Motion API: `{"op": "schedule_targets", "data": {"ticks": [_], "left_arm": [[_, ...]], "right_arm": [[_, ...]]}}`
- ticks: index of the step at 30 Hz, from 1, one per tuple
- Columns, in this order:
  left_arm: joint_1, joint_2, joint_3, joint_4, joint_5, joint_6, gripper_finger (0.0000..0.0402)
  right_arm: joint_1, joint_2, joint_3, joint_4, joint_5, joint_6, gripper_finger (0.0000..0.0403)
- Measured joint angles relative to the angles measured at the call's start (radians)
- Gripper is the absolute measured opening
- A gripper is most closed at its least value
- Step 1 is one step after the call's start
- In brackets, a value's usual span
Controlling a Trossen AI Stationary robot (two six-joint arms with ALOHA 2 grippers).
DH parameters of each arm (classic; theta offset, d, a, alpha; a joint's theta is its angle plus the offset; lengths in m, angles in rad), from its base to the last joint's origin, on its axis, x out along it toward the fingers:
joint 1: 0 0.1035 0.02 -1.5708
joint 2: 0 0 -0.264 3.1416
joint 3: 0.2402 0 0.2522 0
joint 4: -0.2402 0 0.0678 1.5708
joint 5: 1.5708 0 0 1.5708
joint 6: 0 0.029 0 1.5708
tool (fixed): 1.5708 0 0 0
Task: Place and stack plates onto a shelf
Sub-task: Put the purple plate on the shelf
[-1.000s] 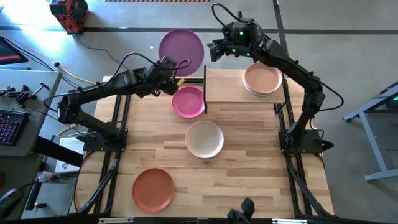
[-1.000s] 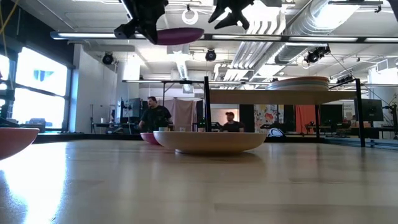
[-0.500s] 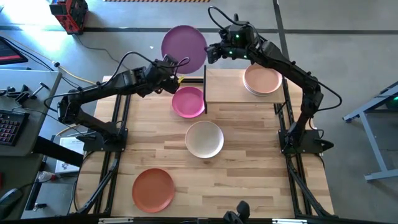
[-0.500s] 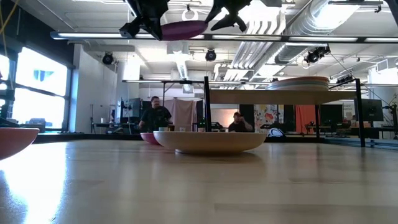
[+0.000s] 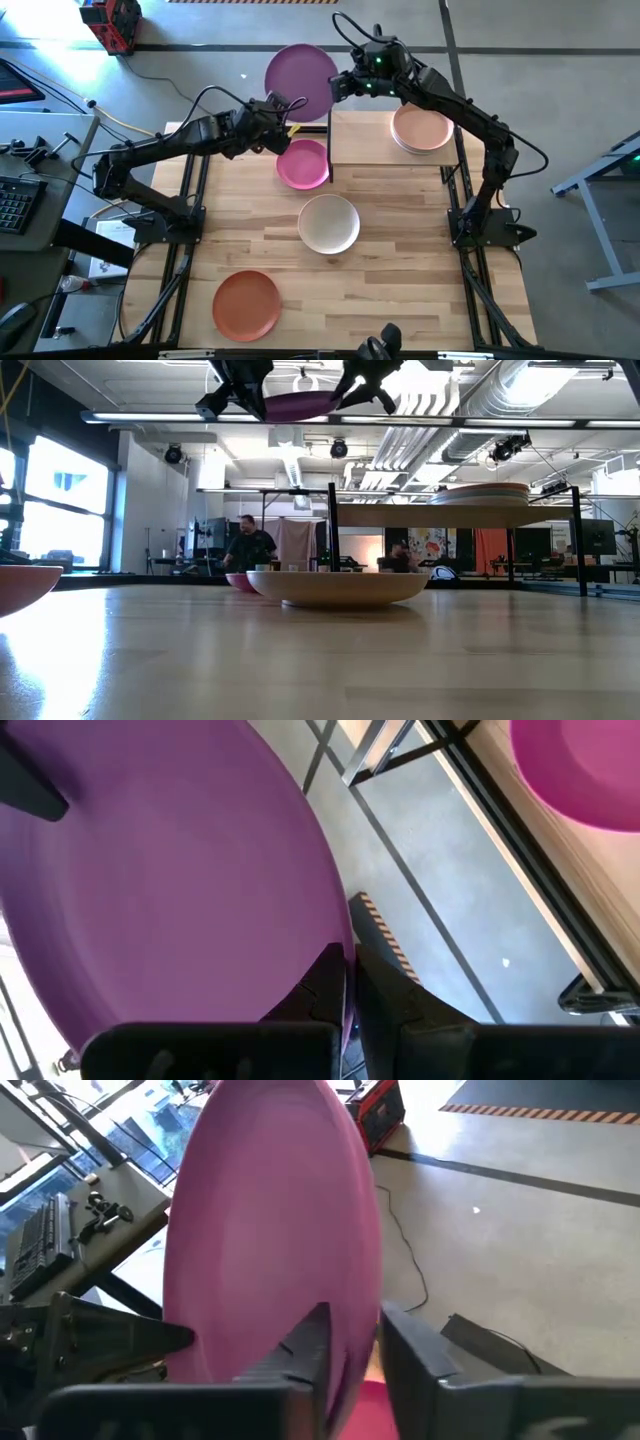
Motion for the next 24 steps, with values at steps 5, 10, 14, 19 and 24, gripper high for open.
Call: {"op": "schedule_targets", "data": {"ticks": [5,10,14,19,24], "left_arm": [[-0.002,0.000,0.000,0.002,0.008,0.001,0.0001],[0.000,0.000,-0.006,0.004,0.025,-0.013,0.0002],[-0.002,0.005,-0.006,0.013,0.033,-0.081,0.0015],[-0.002,0.005,-0.006,0.014,0.033,-0.165,0.0033],[-0.002,0.005,-0.006,0.011,0.032,-0.249,0.0052]], "right_arm": [[-0.001,0.000,0.000,0.001,0.004,0.000,0.0007],[-0.001,0.001,0.000,-0.001,0.004,0.010,0.0006],[-0.001,0.001,0.000,-0.005,0.004,0.010,0.0004],[-0.001,0.001,-0.001,-0.030,0.010,0.008,0.0002],[-0.001,0.001,-0.001,-0.054,0.027,0.008,0.0001]]}}
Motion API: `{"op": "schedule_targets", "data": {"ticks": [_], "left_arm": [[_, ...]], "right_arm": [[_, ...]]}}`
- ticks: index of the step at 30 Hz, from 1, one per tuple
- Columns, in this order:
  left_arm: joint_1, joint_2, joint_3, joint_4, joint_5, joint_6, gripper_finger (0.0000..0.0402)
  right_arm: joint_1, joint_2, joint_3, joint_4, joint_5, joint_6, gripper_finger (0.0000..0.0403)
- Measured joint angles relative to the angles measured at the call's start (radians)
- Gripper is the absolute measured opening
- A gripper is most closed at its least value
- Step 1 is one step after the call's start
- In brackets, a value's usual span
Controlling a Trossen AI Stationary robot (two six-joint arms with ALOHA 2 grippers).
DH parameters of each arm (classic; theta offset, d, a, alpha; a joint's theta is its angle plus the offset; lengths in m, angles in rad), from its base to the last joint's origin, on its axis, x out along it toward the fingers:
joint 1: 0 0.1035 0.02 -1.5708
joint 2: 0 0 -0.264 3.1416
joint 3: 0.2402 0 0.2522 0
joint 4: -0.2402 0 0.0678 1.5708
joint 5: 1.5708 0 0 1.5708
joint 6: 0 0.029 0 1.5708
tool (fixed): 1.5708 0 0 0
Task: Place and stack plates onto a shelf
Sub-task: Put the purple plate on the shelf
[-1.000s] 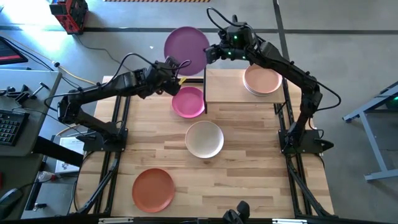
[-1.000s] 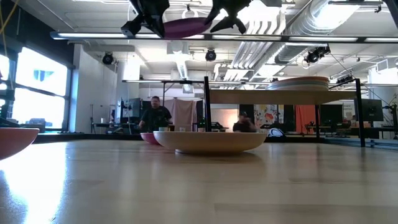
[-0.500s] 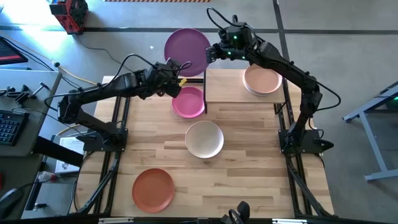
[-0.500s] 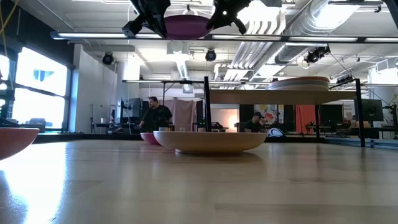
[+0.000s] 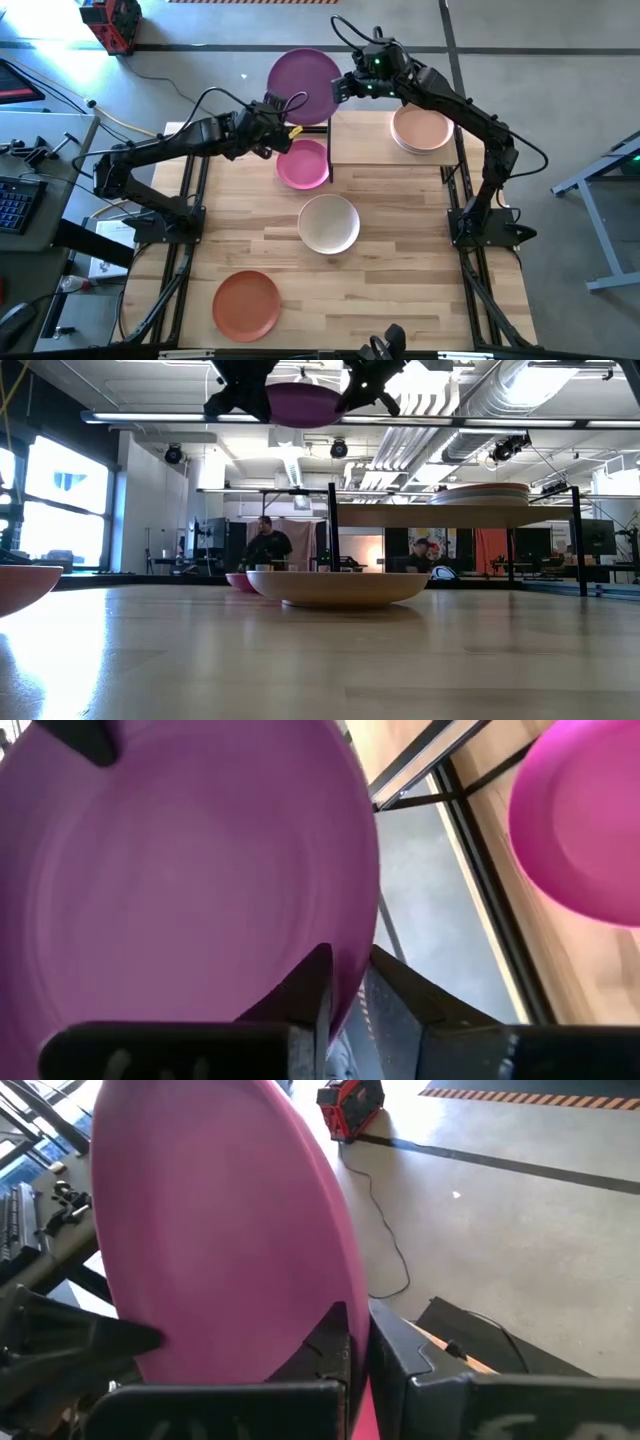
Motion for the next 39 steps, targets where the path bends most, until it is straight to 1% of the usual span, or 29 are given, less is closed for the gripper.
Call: {"op": "schedule_targets", "data": {"ticks": [3,5,13,16,20,24,28,32,36,39], "left_arm": [[0.001,0.000,0.000,-0.001,0.004,-0.040,0.0067],[0.001,0.000,0.000,-0.002,0.024,-0.087,0.0079],[-0.009,0.000,0.000,-0.011,0.039,-0.405,0.0126],[-0.021,0.000,0.000,-0.021,0.038,-0.522,0.0136],[-0.032,0.000,0.000,-0.024,0.039,-0.635,0.0140],[-0.032,0.000,0.000,-0.025,0.035,-0.719,0.0138],[-0.032,0.000,0.000,-0.038,-0.010,-0.774,0.0136],[-0.032,0.000,0.000,-0.071,-0.047,-0.804,0.0136],[-0.030,0.000,0.000,-0.087,-0.048,-0.848,0.0136],[-0.030,0.000,0.000,-0.087,-0.048,-0.850,0.0136]], "right_arm": [[0.000,0.000,0.000,-0.002,0.002,-0.002,0.0000],[0.000,0.000,0.000,-0.004,0.018,-0.002,0.0000],[-0.020,0.000,0.000,-0.019,0.024,-0.002,0.0000],[-0.039,0.000,0.000,-0.020,0.031,-0.001,0.0000],[-0.070,0.000,0.000,-0.022,0.033,-0.001,0.0000],[-0.107,0.000,0.000,-0.031,0.033,-0.001,0.0000],[-0.146,0.000,0.000,-0.069,0.033,-0.018,0.0000],[-0.183,-0.001,0.000,-0.153,0.033,-0.034,0.0000],[-0.211,-0.001,0.000,-0.249,0.033,-0.049,0.0000],[-0.222,-0.001,0.000,-0.305,0.033,-0.065,0.0000]]}}
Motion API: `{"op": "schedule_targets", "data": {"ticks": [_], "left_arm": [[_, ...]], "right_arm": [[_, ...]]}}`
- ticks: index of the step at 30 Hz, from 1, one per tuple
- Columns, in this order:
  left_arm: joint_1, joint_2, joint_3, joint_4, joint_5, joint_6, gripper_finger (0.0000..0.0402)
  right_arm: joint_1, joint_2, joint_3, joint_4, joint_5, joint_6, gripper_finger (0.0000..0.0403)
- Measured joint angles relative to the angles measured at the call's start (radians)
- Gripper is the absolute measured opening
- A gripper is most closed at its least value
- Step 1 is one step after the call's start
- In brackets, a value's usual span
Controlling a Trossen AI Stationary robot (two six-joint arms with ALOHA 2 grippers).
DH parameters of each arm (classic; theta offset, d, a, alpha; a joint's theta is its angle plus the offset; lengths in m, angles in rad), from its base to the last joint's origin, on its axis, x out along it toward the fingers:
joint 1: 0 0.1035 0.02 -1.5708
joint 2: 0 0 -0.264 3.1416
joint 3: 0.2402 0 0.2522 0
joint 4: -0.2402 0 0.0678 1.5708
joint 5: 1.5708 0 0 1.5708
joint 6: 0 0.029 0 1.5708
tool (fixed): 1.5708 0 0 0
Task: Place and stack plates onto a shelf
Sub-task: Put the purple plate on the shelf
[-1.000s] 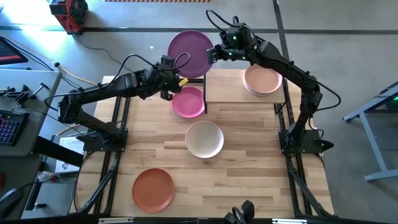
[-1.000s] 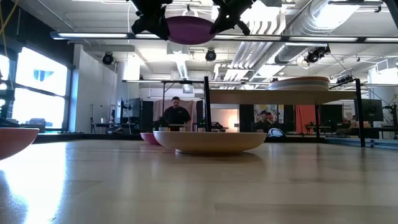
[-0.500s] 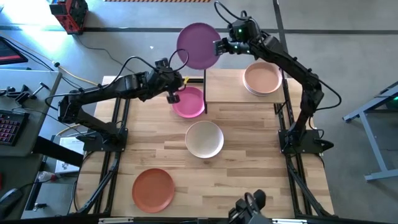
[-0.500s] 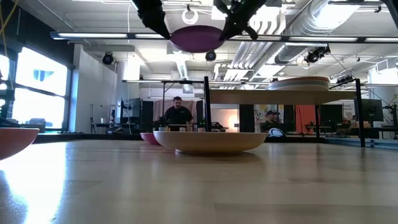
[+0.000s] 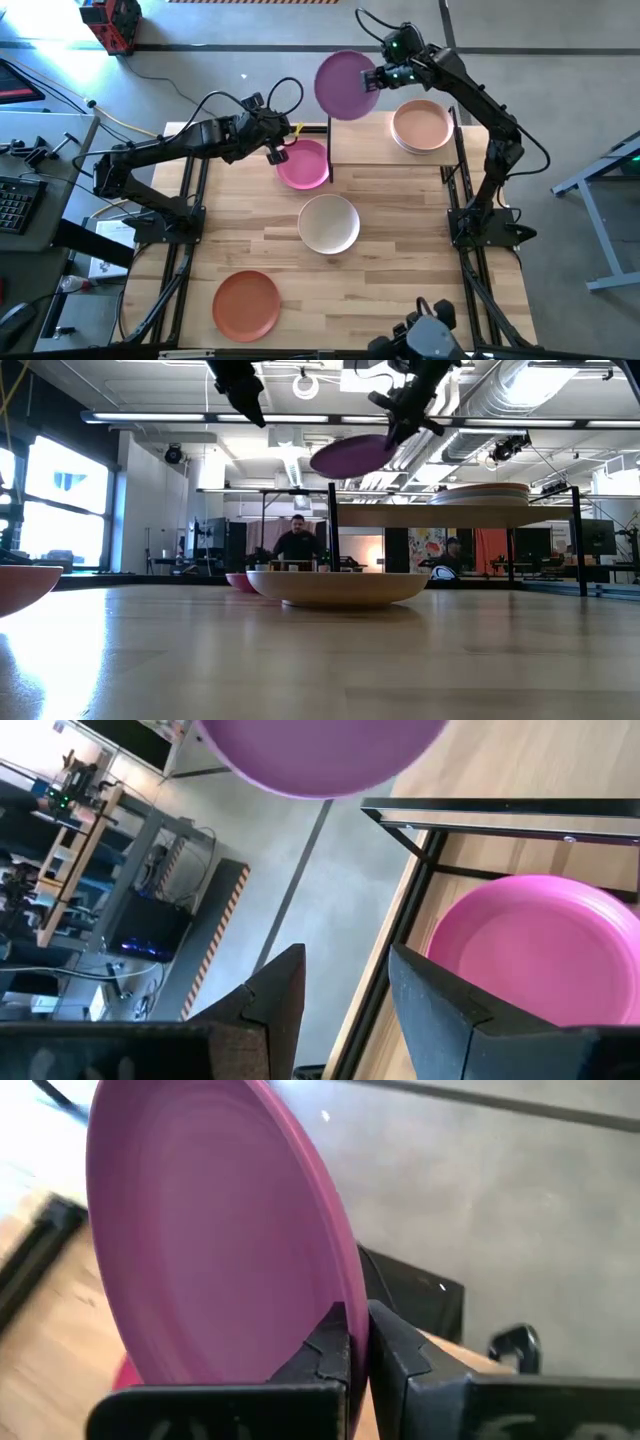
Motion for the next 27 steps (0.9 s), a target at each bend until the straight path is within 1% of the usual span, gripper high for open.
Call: {"op": "schedule_targets", "data": {"ticks": [6,11,18,27], "left_arm": [[0.000,0.000,0.000,0.002,0.000,0.000,0.0136],[0.000,0.000,0.000,0.003,0.000,-0.001,0.0136],[0.000,0.000,0.000,0.003,0.001,-0.002,0.0136],[0.000,0.000,0.000,0.004,0.002,-0.004,0.0136]], "right_arm": [[-0.005,0.000,0.000,-0.137,0.001,-0.063,0.0000],[-0.005,0.000,0.000,-0.224,0.023,-0.095,0.0000],[-0.003,0.000,0.000,-0.321,0.028,-0.102,0.0000],[0.033,0.015,-0.001,-0.357,-0.012,-0.110,0.0000]]}}
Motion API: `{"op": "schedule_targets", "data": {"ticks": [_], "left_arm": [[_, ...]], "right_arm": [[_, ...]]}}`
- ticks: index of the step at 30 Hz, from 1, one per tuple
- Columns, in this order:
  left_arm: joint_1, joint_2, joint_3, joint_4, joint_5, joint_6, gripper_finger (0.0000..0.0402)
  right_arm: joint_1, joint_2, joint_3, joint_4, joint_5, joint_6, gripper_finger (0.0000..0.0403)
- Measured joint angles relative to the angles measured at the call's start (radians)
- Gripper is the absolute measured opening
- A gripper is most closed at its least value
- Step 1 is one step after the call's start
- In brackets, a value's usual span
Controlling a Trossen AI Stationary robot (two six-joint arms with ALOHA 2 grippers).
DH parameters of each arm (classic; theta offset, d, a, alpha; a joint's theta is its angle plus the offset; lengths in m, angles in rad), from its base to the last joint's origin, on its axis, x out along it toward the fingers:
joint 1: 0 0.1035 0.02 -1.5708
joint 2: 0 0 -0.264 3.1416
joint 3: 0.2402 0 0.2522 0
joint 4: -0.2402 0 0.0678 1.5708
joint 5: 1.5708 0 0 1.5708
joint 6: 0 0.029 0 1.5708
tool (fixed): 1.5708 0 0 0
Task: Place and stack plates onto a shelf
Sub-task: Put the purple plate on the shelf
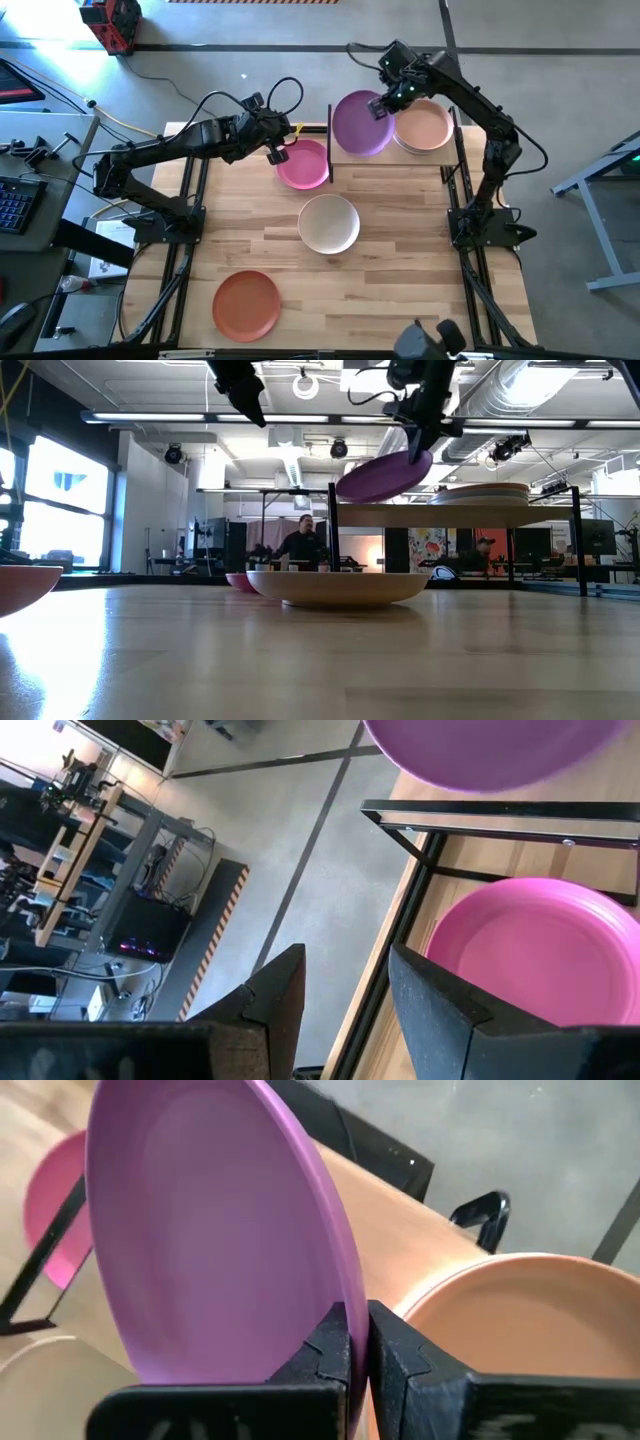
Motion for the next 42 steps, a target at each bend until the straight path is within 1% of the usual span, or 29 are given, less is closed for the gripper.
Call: {"op": "schedule_targets", "data": {"ticks": [4,20,37,42], "left_arm": [[0.000,0.000,0.000,0.000,0.000,0.000,0.0136],[0.000,0.000,0.000,0.000,0.000,0.001,0.0136],[-0.001,0.000,0.000,0.000,0.014,-0.024,0.0136],[-0.001,0.000,0.000,0.000,0.014,-0.023,0.0136]], "right_arm": [[0.023,0.022,-0.001,-0.004,0.022,0.001,0.0000],[0.031,0.096,0.000,-0.012,0.009,0.019,0.0000],[-0.030,0.097,0.000,-0.043,-0.003,0.044,0.0000],[-0.025,0.097,0.000,-0.043,-0.006,0.045,0.0000]]}}
